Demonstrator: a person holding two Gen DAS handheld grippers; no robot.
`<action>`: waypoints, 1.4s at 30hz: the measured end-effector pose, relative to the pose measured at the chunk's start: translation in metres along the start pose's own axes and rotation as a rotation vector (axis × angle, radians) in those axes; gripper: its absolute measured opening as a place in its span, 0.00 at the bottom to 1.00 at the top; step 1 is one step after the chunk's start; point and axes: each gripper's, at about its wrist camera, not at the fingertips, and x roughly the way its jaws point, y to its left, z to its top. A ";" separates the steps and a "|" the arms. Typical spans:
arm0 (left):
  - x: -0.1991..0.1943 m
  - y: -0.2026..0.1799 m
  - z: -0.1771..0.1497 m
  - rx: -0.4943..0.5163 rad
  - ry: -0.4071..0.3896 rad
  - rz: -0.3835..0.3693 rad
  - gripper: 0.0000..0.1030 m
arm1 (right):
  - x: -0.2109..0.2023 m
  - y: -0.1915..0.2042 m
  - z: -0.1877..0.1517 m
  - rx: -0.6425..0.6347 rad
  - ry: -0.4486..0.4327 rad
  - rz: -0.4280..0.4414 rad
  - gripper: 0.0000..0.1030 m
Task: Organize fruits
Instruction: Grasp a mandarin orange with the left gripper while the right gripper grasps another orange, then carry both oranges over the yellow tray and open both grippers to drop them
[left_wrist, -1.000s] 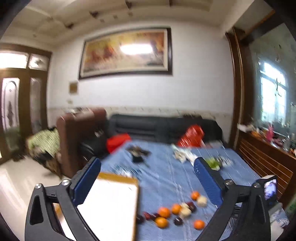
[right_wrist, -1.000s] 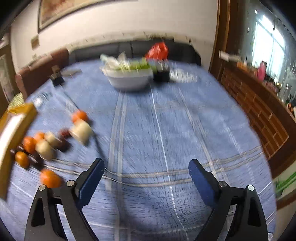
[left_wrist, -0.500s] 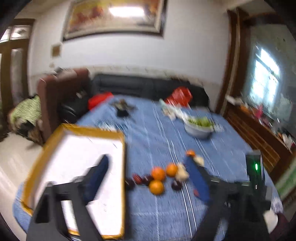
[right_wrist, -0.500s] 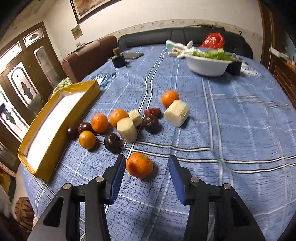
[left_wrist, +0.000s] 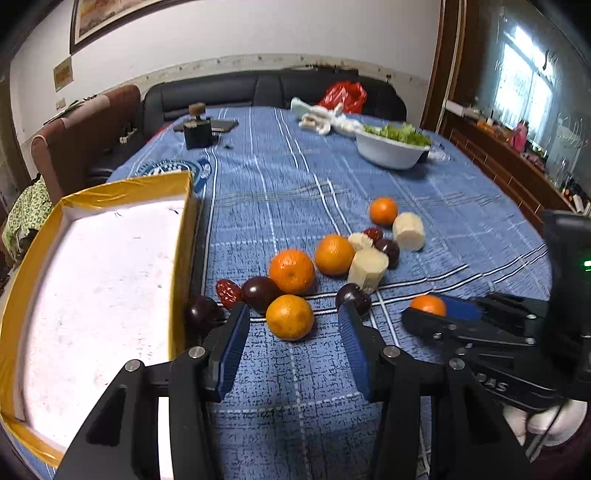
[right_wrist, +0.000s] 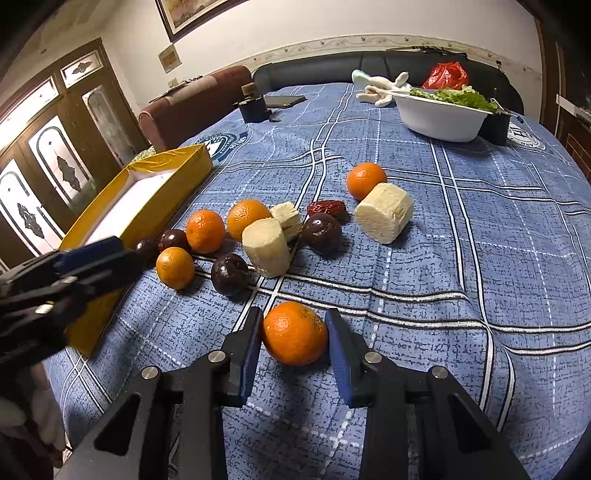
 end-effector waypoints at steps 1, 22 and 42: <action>0.006 -0.001 0.001 0.007 0.013 0.001 0.48 | -0.001 -0.001 0.000 0.004 -0.006 0.000 0.37; 0.041 0.006 -0.001 -0.030 0.077 0.027 0.31 | -0.002 -0.007 0.000 0.032 -0.001 0.043 0.37; -0.072 0.115 -0.018 -0.243 -0.127 0.141 0.31 | -0.039 0.034 0.016 -0.025 -0.089 0.061 0.37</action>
